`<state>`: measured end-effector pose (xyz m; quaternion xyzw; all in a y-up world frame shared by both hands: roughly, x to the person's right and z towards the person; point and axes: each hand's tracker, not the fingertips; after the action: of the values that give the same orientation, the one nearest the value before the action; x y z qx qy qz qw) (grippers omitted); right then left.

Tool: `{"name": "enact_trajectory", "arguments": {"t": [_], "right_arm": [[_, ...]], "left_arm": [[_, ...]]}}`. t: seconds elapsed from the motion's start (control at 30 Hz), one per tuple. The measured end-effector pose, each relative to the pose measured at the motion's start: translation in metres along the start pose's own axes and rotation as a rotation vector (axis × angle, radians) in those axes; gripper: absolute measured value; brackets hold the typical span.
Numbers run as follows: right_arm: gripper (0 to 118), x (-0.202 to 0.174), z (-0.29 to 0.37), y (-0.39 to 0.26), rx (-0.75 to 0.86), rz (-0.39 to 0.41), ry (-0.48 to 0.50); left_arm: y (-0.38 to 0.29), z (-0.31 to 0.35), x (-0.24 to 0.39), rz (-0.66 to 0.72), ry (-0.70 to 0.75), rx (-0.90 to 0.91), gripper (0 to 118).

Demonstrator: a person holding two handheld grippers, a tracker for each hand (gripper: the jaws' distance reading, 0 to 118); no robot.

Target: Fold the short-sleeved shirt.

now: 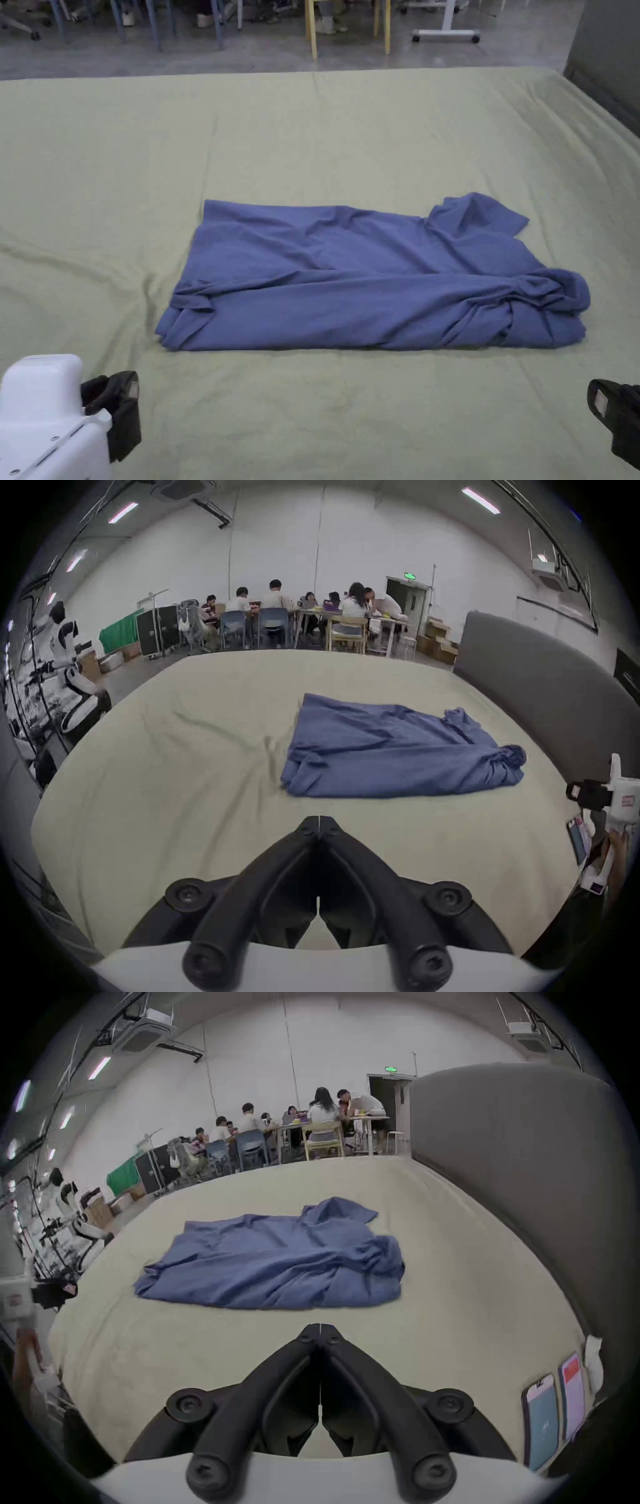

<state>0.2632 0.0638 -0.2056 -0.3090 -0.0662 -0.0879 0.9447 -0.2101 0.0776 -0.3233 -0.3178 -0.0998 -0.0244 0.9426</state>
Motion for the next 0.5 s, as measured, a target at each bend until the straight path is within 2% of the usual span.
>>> {"name": "enact_trajectory", "arguments": {"t": [0.13,0.17,0.2,0.23,0.27,0.37,0.5], "right_arm": [[3,-0.005,0.007,-0.004,-0.006,-0.015,0.026],[3,-0.006,0.008,-0.004,-0.007,-0.014,0.031],[3,-0.008,0.008,-0.003,-0.01,-0.01,0.037],[3,-0.01,0.009,-0.002,-0.015,-0.005,0.043],[3,-0.012,0.008,-0.001,-0.017,0.003,0.05],[3,-0.017,0.005,0.0,-0.031,0.032,0.052],[3,-0.017,-0.007,-0.003,-0.066,0.072,0.034]], "left_arm": [[0.01,-0.036,-0.001,0.023,-0.041,-0.063,3],[0.016,-0.051,-0.005,0.036,-0.064,-0.078,10],[0.022,-0.07,-0.008,0.047,-0.075,-0.099,30],[0.027,-0.093,-0.011,0.049,-0.086,-0.142,81],[0.03,-0.115,-0.013,0.035,-0.076,-0.137,93],[0.045,-0.184,-0.021,0.032,-0.003,-0.25,93],[0.056,-0.243,-0.023,0.052,-0.027,-0.261,93]]}}
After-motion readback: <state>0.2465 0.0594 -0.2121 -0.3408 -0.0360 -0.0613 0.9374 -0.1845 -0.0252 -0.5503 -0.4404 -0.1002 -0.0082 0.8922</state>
